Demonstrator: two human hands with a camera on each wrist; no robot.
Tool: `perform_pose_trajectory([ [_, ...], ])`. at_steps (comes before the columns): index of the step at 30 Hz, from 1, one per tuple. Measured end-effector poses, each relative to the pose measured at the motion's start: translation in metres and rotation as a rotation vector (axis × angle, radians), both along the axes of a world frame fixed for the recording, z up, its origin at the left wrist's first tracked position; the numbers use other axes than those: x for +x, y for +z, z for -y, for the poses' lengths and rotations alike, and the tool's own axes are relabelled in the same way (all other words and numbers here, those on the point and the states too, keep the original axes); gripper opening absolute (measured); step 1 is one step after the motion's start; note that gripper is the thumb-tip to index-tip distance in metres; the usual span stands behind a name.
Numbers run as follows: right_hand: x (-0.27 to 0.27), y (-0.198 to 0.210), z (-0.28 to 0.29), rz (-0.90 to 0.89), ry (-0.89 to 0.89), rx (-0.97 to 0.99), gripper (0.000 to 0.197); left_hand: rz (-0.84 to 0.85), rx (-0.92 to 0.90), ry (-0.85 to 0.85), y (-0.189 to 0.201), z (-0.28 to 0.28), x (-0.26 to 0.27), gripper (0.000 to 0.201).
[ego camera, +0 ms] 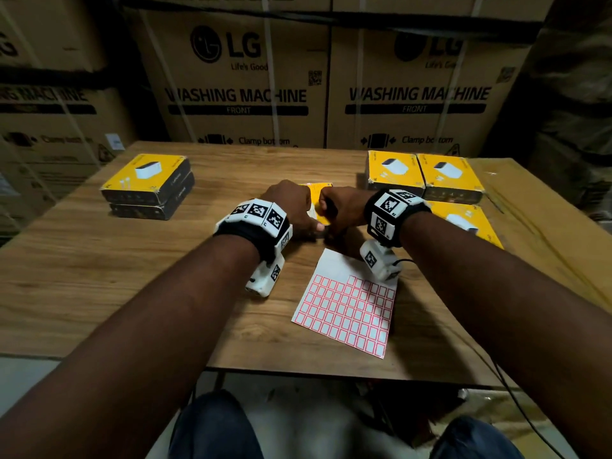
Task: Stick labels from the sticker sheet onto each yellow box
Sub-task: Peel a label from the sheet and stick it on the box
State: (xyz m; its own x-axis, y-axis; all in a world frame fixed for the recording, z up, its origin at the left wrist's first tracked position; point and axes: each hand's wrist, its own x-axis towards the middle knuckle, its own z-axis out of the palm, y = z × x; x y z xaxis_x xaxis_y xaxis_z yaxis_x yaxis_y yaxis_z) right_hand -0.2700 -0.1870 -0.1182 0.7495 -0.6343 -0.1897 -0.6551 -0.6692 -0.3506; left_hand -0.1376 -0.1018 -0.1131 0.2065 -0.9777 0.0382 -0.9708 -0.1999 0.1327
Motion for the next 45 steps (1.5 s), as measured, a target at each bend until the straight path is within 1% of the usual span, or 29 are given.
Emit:
perform_pose_trajectory([
  [4, 0.000, 0.000, 0.000, 0.028, 0.005, 0.010, 0.050, 0.032, -0.015, -0.036, -0.002, -0.005, -0.001, 0.059],
  [8, -0.002, -0.002, -0.001, 0.103, -0.009, 0.071, 0.045, 0.040, 0.048, -0.092, 0.001, -0.011, 0.007, 0.065],
  [11, -0.002, -0.002, -0.003, 0.130, -0.022, 0.107, 0.045, 0.039, 0.076, -0.132, 0.003, -0.013, 0.015, 0.070],
  [17, -0.001, -0.001, -0.010, 0.068, -0.010, -0.027, 0.045, -0.003, 0.112, -0.135, 0.003, -0.012, 0.020, 0.075],
  [20, -0.002, 0.001, -0.011, 0.004, 0.004, -0.069, 0.048, -0.029, 0.104, -0.115, 0.003, -0.010, 0.018, 0.067],
  [23, -0.003, 0.002, -0.011, -0.018, 0.005, -0.082, 0.047, -0.045, -0.017, -0.040, -0.003, -0.009, 0.010, 0.053],
  [26, -0.007, 0.002, -0.011, -0.006, 0.005, -0.064, 0.048, -0.041, -0.094, -0.011, -0.009, -0.007, 0.002, 0.046],
  [31, -0.010, 0.004, -0.013, 0.029, -0.011, -0.015, 0.043, -0.092, -0.084, 0.008, -0.007, -0.004, 0.008, 0.029],
  [34, -0.010, 0.007, -0.013, -0.016, -0.017, -0.054, 0.041, -0.094, -0.039, -0.026, -0.002, -0.004, 0.009, 0.022],
  [37, -0.015, 0.013, -0.010, -0.091, -0.016, -0.128, 0.032, -0.101, -0.001, -0.061, -0.002, -0.007, 0.016, 0.037],
  [38, -0.019, 0.014, -0.008, -0.115, -0.021, -0.147, 0.031, -0.113, 0.003, -0.067, -0.002, -0.009, 0.018, 0.039],
  [40, -0.029, 0.012, -0.005, -0.147, -0.049, -0.163, 0.034, -0.144, 0.006, -0.059, -0.003, -0.013, 0.020, 0.035],
  [41, -0.034, 0.009, -0.005, -0.145, -0.070, -0.160, 0.040, -0.143, 0.014, -0.055, -0.005, -0.016, 0.020, 0.036],
  [42, -0.039, 0.004, -0.005, -0.122, -0.095, -0.143, 0.049, -0.132, 0.031, -0.051, -0.009, -0.017, 0.020, 0.043],
  [44, -0.045, -0.002, -0.006, -0.036, -0.119, -0.106, 0.066, -0.101, 0.056, -0.051, -0.020, -0.019, 0.020, 0.065],
  [45, -0.046, -0.003, -0.007, -0.013, -0.111, -0.101, 0.070, -0.090, 0.053, -0.048, -0.025, -0.020, 0.020, 0.073],
])
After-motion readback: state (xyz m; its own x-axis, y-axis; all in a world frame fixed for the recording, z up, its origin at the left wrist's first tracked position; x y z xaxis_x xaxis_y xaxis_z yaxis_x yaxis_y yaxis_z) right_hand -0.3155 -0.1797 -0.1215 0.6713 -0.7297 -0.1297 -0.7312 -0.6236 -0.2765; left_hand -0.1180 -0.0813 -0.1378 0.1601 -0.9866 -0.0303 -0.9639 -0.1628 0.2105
